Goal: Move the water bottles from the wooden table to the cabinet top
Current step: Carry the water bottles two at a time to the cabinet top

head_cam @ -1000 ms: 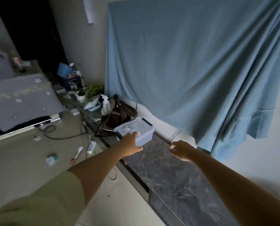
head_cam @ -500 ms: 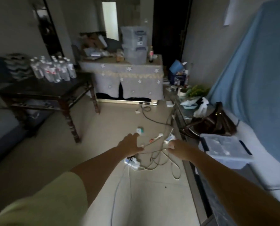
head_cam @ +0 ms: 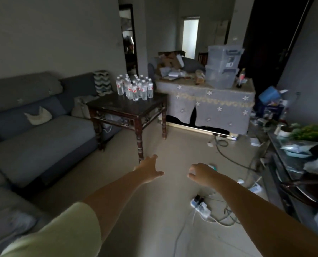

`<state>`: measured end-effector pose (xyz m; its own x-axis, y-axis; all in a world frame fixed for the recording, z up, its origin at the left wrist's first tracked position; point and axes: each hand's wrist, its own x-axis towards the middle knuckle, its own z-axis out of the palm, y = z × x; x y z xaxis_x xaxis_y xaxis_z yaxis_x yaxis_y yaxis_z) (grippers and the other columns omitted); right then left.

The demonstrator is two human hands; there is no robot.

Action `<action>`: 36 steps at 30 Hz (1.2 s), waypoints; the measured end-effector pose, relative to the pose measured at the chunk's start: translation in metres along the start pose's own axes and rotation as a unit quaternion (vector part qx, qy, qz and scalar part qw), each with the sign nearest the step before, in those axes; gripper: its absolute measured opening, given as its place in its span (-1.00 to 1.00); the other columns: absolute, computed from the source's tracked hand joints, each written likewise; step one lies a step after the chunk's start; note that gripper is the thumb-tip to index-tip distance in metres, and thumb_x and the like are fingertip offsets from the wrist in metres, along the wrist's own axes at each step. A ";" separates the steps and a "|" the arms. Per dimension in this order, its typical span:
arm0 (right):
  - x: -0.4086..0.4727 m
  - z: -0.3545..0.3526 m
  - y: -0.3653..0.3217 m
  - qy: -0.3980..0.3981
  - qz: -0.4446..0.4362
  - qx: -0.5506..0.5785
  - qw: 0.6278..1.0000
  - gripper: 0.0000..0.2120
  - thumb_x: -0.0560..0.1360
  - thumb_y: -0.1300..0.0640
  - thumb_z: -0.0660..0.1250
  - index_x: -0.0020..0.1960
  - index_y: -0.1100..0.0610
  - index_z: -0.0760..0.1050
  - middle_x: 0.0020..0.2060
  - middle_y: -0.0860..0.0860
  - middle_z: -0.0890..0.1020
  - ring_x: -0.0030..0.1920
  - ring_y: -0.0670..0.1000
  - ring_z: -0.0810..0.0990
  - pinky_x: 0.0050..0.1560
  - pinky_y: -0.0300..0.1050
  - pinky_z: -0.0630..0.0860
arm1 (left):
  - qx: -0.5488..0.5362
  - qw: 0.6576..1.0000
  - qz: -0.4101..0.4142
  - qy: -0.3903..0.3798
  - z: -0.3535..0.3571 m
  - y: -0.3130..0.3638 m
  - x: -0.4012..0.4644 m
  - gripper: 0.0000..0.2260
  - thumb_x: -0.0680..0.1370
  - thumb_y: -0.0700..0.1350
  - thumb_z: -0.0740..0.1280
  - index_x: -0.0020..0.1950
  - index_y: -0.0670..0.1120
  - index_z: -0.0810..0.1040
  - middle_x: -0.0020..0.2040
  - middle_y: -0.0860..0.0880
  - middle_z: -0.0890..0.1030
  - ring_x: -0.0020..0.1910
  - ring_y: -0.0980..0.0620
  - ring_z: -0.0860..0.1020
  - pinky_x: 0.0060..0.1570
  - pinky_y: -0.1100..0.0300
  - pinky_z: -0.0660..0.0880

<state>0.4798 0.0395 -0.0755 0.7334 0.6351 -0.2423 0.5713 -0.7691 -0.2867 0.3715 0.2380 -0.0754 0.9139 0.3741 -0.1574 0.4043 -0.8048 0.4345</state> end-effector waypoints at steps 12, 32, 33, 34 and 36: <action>0.117 0.011 -0.150 -0.030 -0.075 -0.035 0.996 -0.58 0.62 -0.01 0.18 0.32 0.27 0.44 0.25 0.23 0.53 0.25 0.19 0.51 0.26 0.04 0.45 | -0.012 0.997 -0.071 0.035 -0.067 -0.138 0.033 -0.26 0.48 0.09 0.39 0.54 0.01 0.06 0.42 -0.14 0.31 0.38 -0.16 0.34 0.28 -0.06 0.39; 0.427 -0.057 -0.157 -0.061 -0.113 -0.088 0.988 -0.57 0.63 -0.02 0.16 0.35 0.25 0.43 0.29 0.18 0.53 0.31 0.15 0.48 0.30 -0.04 0.41 | -0.037 0.990 -0.122 0.063 -0.135 -0.198 0.297 -0.26 0.50 0.10 0.38 0.55 -0.03 0.07 0.50 -0.12 0.24 0.45 -0.12 0.27 0.33 -0.01 0.33; 0.437 -0.056 -0.158 -0.067 -0.116 -0.092 0.987 -0.57 0.63 -0.02 0.16 0.35 0.26 0.43 0.28 0.19 0.53 0.31 0.15 0.48 0.29 -0.03 0.41 | -0.033 0.990 -0.121 0.059 -0.134 -0.201 0.303 -0.26 0.50 0.10 0.38 0.55 -0.03 0.07 0.50 -0.11 0.24 0.45 -0.12 0.27 0.34 0.00 0.33; 0.448 -0.054 -0.160 -0.074 -0.119 -0.093 0.986 -0.57 0.63 -0.02 0.16 0.34 0.26 0.44 0.28 0.19 0.54 0.30 0.15 0.48 0.29 -0.03 0.41 | -0.030 0.990 -0.123 0.054 -0.133 -0.207 0.310 -0.26 0.50 0.10 0.38 0.55 -0.03 0.08 0.50 -0.11 0.24 0.45 -0.12 0.27 0.34 0.00 0.32; 0.471 -0.048 -0.167 -0.082 -0.129 -0.086 0.985 -0.58 0.63 -0.01 0.17 0.34 0.24 0.44 0.28 0.19 0.53 0.31 0.15 0.48 0.29 -0.03 0.40 | -0.029 0.989 -0.134 0.049 -0.134 -0.221 0.327 -0.28 0.49 0.11 0.38 0.54 -0.03 0.11 0.50 -0.11 0.25 0.44 -0.11 0.28 0.35 0.00 0.33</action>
<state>0.7479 0.4636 -0.0977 0.4952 0.8027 -0.3323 0.7944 -0.5732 -0.2007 0.5758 0.6000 -0.1040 0.7649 0.6160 -0.1882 0.6265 -0.6437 0.4395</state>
